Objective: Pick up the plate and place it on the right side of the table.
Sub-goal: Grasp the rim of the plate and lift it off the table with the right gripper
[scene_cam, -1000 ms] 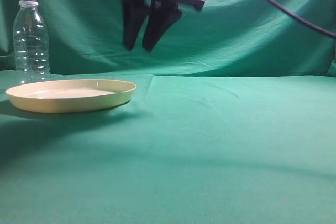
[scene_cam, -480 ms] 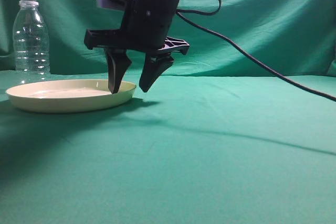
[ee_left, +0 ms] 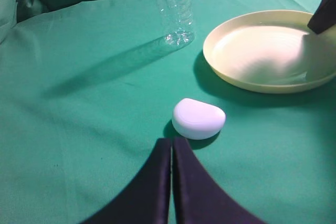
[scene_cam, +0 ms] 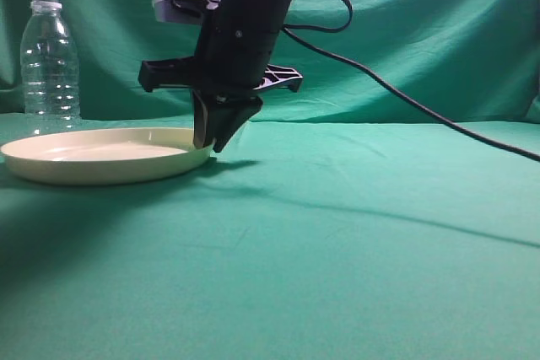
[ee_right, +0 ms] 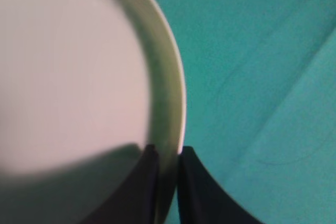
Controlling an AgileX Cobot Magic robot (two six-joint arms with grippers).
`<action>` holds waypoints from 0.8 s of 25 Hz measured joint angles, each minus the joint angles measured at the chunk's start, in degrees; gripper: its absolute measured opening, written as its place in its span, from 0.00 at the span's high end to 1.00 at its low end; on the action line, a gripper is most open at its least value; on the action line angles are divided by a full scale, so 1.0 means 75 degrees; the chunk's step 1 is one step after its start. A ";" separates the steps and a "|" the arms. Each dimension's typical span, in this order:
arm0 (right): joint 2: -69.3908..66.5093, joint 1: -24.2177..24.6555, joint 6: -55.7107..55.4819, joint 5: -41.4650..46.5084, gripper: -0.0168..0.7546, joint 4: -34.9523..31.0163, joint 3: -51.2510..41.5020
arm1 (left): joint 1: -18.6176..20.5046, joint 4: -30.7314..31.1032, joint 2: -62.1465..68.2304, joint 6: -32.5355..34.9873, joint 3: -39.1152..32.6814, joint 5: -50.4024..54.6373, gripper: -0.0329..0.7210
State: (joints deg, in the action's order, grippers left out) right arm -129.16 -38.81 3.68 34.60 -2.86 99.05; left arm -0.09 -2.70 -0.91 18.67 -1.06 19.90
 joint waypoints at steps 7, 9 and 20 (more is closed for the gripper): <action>0.0032 -0.0026 -0.0984 0.1321 0.98 0.1062 0.0733 | 0.0000 0.0000 0.0000 0.0000 0.0000 0.0000 0.96; 0.0264 -0.0026 -0.1074 0.1861 0.98 0.1482 0.0920 | 0.0000 0.0000 0.0000 0.0000 0.0000 0.0000 0.96; 0.2842 0.1604 -0.1338 0.3183 0.98 0.2300 -0.0113 | 0.0000 0.0000 0.0000 0.0000 0.0000 0.0000 0.96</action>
State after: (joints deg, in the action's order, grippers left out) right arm -107.84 -26.77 -6.35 58.48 14.39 98.20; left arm -0.09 -2.70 -0.91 18.67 -1.06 19.90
